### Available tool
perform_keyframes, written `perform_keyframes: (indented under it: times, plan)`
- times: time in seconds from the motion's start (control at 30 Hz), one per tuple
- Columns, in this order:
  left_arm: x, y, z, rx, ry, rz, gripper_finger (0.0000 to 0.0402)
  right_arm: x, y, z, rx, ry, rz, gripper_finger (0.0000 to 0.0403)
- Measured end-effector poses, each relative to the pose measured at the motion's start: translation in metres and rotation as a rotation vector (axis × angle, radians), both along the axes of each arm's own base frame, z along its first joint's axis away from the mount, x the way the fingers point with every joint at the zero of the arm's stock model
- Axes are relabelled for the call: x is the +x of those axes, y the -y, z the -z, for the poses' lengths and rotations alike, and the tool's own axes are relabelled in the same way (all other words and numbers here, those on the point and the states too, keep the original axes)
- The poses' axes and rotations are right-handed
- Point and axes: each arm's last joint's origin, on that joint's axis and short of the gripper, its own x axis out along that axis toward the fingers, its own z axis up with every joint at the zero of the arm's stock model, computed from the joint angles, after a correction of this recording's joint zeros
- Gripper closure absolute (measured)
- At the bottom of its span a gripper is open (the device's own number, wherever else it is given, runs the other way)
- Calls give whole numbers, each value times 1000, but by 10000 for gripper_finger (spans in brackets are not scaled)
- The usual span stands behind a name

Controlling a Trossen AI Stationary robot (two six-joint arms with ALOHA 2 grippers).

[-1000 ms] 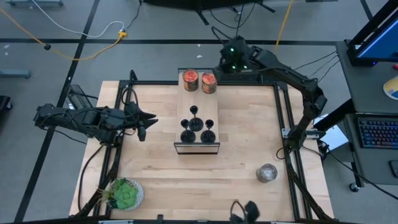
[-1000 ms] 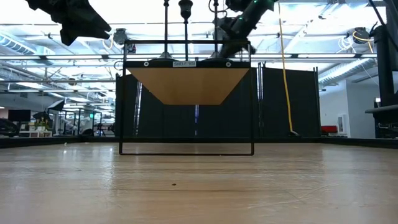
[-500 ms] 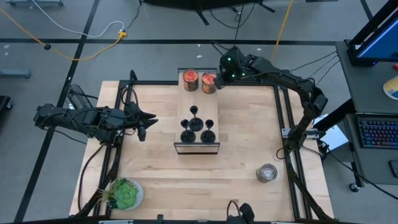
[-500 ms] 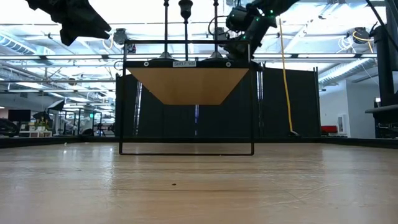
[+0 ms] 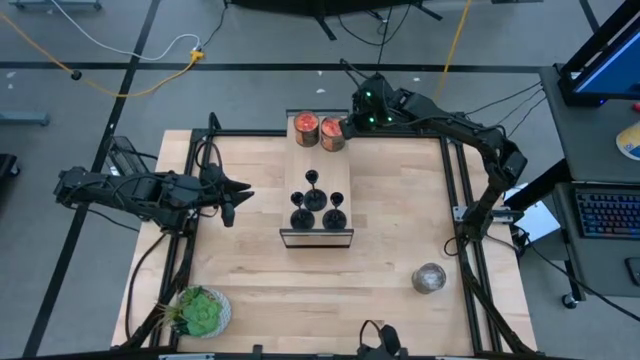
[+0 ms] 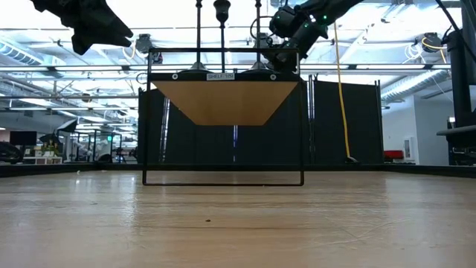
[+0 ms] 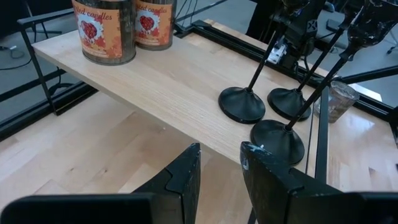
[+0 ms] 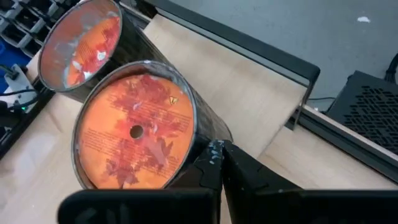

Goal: Pick & Place candle stick holders
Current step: Put the orange scented candle on the shelf, then put the brown scented candle on the shelf

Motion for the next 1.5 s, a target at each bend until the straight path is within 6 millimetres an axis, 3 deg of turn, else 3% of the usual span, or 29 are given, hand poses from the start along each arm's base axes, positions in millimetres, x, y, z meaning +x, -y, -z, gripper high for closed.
perform_keyframes:
  times: [0.27, 0.57, 0.9, 1.1, 1.27, 1.5]
  plan:
    - [0, 0, 0, 0, 0, 0, 282, -10, -9, 0, 56, -72, -33, 403]
    - [0, 0, 0, 3, -1, 2, 282, 2, -24, -1, 80, -42, -119, 403]
    - [0, 0, 0, 2, 0, 1, 282, 6, -20, -6, 27, 24, -117, 403]
    - [0, 0, 0, -1, 0, -1, 282, -3, -27, -3, 85, -63, -128, 403]
    - [0, 0, 0, 4, -2, 2, 282, -31, -55, -10, 192, -250, -183, 403]
    - [0, 0, 0, 24, -9, 12, 282, -84, -122, -36, 344, -553, -209, 403]
